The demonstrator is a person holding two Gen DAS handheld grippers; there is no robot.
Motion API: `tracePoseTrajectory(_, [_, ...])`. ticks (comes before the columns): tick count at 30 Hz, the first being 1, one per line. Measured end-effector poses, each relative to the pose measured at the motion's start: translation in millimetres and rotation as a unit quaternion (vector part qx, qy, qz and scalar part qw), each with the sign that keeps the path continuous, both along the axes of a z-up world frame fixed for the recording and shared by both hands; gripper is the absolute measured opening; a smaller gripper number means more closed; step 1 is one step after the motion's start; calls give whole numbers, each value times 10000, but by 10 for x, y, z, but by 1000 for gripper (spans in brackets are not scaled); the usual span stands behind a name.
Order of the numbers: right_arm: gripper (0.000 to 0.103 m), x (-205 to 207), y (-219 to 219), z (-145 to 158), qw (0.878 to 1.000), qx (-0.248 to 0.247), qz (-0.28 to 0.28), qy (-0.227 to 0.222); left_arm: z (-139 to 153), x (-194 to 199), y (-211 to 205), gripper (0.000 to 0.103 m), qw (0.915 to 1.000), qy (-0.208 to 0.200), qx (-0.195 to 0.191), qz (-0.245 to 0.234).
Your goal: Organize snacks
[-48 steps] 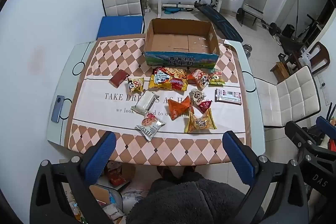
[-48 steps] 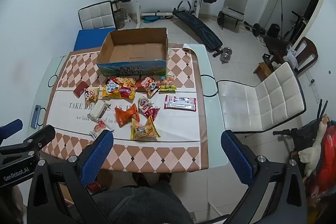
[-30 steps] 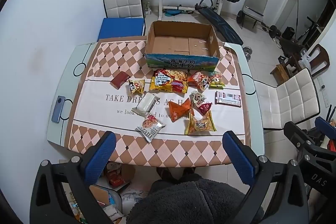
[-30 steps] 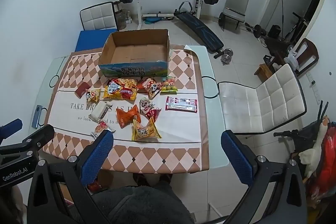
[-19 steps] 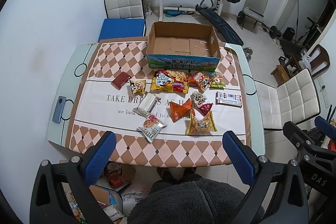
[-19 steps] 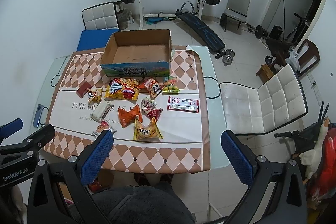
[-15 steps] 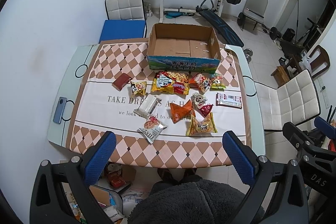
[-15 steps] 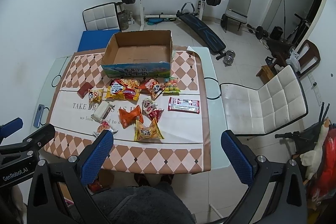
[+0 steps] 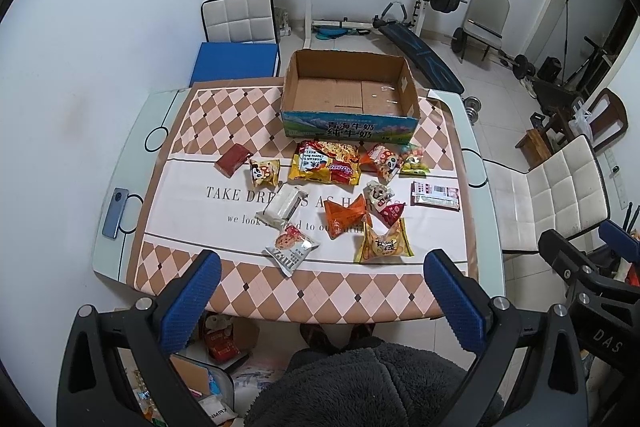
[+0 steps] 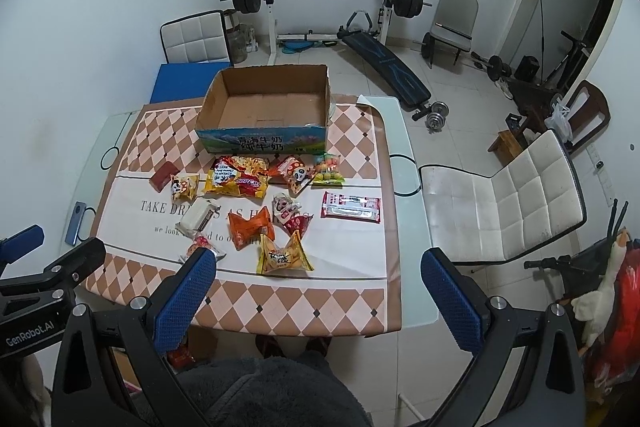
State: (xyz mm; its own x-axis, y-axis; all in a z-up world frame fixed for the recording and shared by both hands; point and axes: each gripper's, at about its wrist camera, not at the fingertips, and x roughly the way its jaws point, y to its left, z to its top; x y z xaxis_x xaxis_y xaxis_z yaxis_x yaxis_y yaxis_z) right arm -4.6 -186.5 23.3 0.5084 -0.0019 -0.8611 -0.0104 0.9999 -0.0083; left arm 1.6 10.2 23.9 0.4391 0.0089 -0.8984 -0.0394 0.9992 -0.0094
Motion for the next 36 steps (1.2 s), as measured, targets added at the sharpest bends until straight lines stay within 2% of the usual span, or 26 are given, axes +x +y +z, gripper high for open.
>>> tracePoseTrajectory(36, [103,17,1,-7,10000,9,15,21,12,-3,-26,103,10000,-27,8,-5])
